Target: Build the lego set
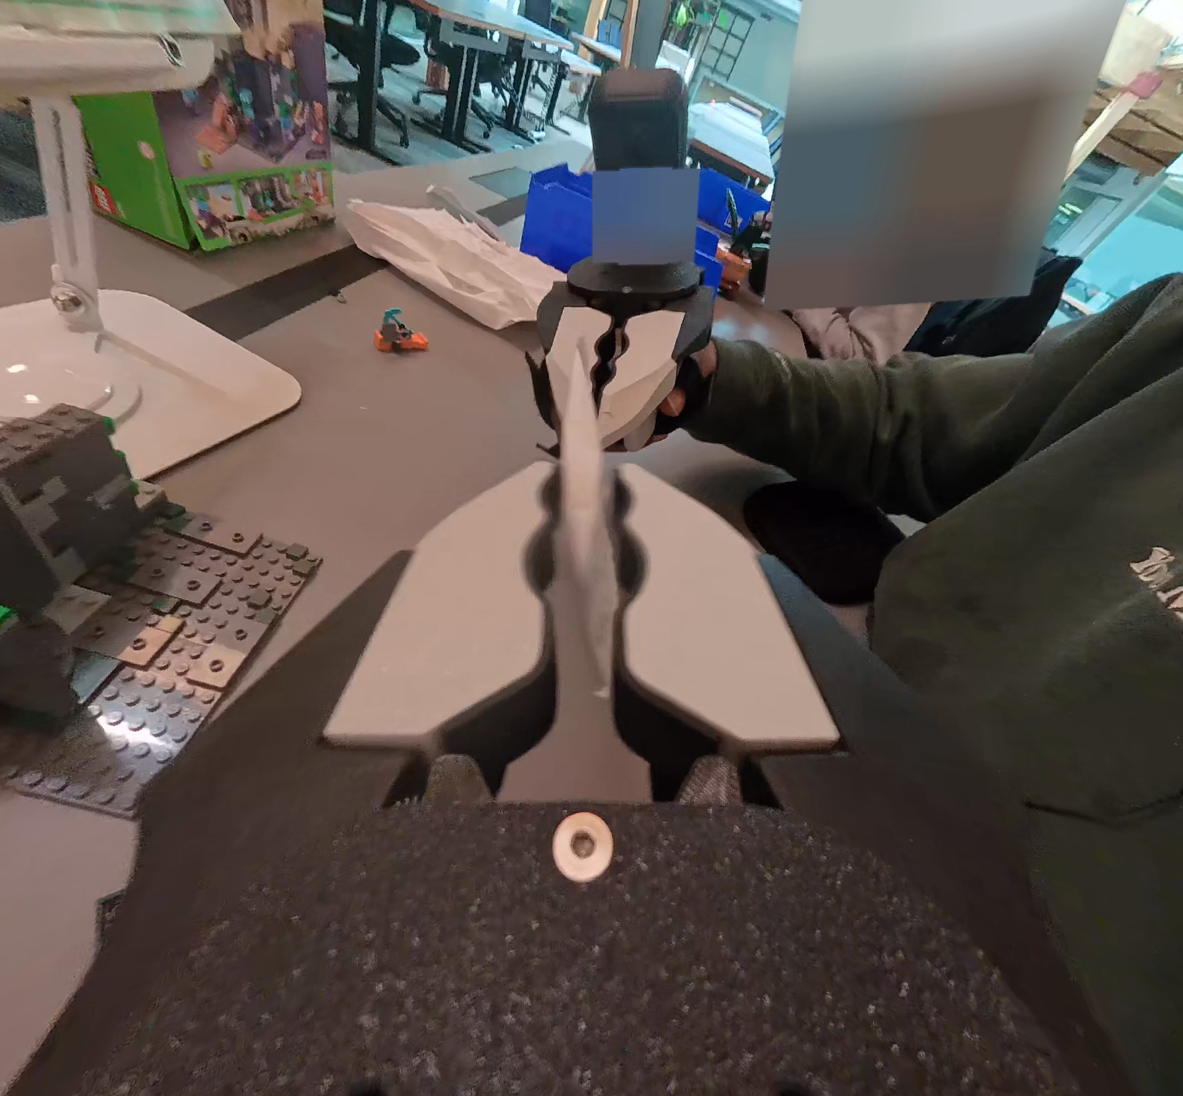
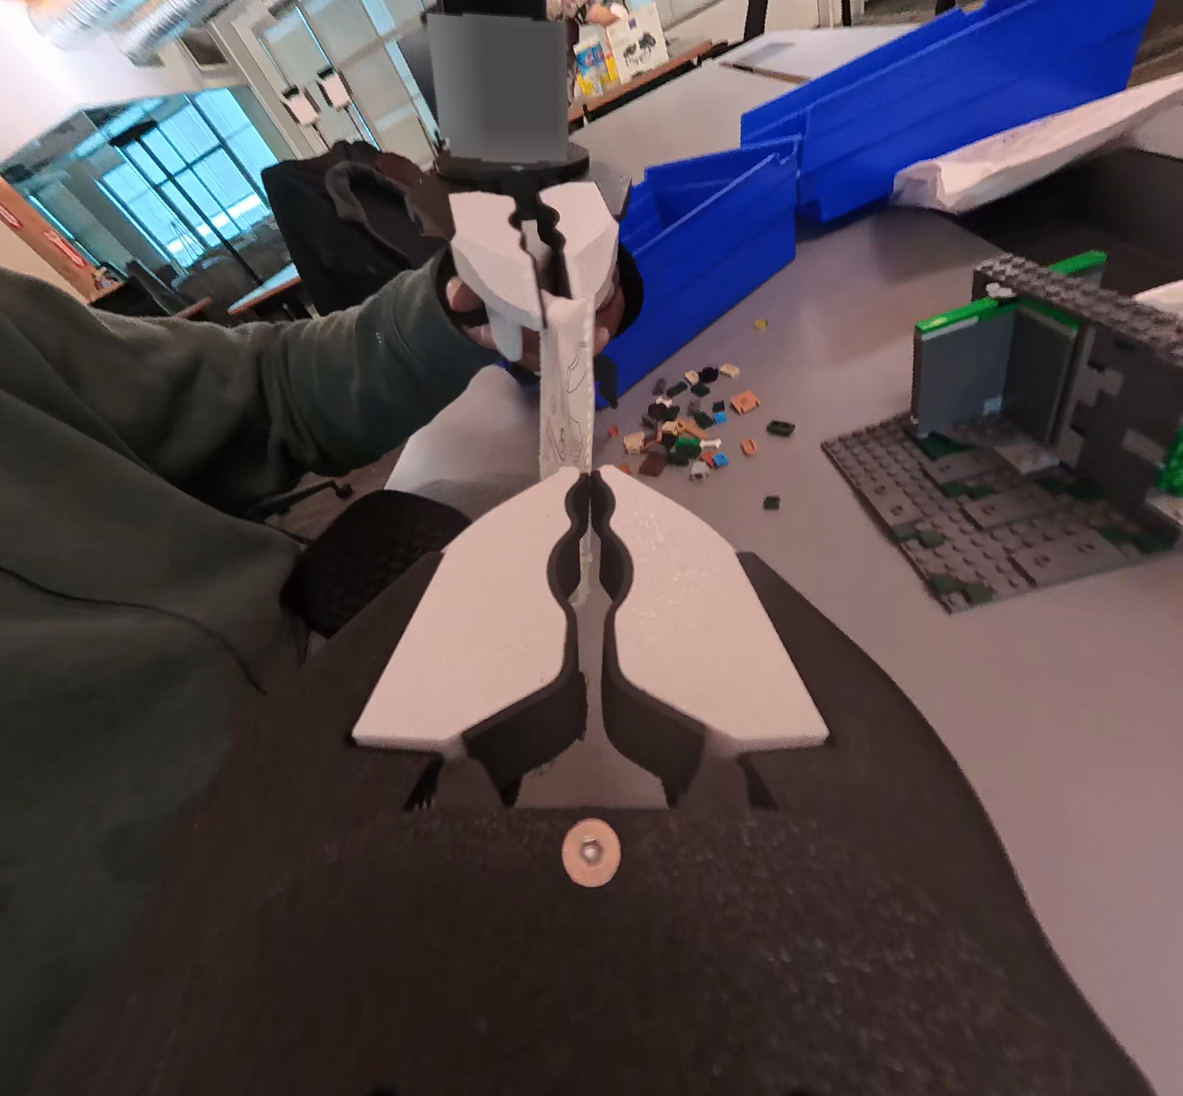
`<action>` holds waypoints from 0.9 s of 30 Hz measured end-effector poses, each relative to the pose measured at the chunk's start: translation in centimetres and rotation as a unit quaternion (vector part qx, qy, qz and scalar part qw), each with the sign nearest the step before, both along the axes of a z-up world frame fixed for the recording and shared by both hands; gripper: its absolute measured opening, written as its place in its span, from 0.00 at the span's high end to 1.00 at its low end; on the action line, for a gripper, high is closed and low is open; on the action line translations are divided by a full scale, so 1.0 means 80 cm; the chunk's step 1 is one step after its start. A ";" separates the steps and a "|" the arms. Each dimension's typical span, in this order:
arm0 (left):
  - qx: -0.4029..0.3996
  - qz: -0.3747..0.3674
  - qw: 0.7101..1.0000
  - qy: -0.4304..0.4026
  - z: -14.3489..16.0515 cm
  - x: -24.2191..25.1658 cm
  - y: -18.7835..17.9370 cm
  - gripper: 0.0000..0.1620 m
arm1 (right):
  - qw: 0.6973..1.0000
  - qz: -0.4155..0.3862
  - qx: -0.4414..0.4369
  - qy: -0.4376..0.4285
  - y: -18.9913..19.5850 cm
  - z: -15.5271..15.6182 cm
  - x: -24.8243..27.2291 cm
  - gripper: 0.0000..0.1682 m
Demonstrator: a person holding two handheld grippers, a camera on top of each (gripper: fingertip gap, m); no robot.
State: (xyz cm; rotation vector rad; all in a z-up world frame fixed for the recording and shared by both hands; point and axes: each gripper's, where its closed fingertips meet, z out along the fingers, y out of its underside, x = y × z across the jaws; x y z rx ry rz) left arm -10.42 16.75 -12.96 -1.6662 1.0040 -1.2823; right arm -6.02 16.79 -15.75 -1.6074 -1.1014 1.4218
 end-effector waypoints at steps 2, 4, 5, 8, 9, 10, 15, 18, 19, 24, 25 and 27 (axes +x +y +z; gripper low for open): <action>-0.001 -0.001 1.000 0.020 -0.012 0.007 0.001 1.00 | 1.000 -0.002 0.003 -0.022 -0.003 -0.009 0.006 1.00; -0.020 -0.008 0.999 0.028 -0.018 0.014 0.000 1.00 | 0.999 -0.003 0.001 -0.035 -0.007 -0.013 0.014 1.00; -0.023 -0.008 0.999 0.026 -0.020 0.017 0.000 1.00 | 0.999 -0.004 0.000 -0.042 -0.008 -0.014 0.018 1.00; 0.001 0.000 1.000 0.024 -0.026 0.028 -0.003 1.00 | 0.997 -0.009 0.001 -0.070 -0.012 -0.016 0.031 1.00; 0.006 0.006 0.999 0.031 -0.031 0.030 -0.004 0.96 | 0.996 -0.011 -0.001 -0.084 -0.013 -0.017 0.037 1.00; 0.009 0.008 0.999 0.038 -0.035 0.032 -0.006 0.87 | 0.995 -0.015 -0.003 -0.098 -0.014 -0.018 0.045 1.00; 0.003 0.024 0.999 0.040 -0.049 0.028 -0.026 0.84 | 0.983 -0.065 -0.021 -0.168 -0.001 -0.017 0.117 1.00; 0.015 0.057 0.997 0.045 -0.060 0.014 -0.028 0.94 | 0.972 -0.117 -0.030 -0.203 0.024 -0.004 0.185 1.00; 0.022 0.070 0.996 0.042 -0.061 0.009 -0.027 1.00 | 0.966 -0.136 -0.035 -0.215 0.034 0.000 0.210 1.00; 0.041 0.162 0.985 0.038 -0.065 -0.017 -0.010 1.00 | 0.934 -0.233 -0.087 -0.255 0.088 0.019 0.335 1.00; 0.047 0.182 0.981 0.041 -0.065 -0.022 -0.005 1.00 | 0.930 -0.246 -0.103 -0.253 0.098 0.023 0.356 1.00; 0.062 0.223 0.972 0.045 -0.062 -0.032 0.003 1.00 | 0.919 -0.273 -0.138 -0.247 0.117 0.029 0.395 1.00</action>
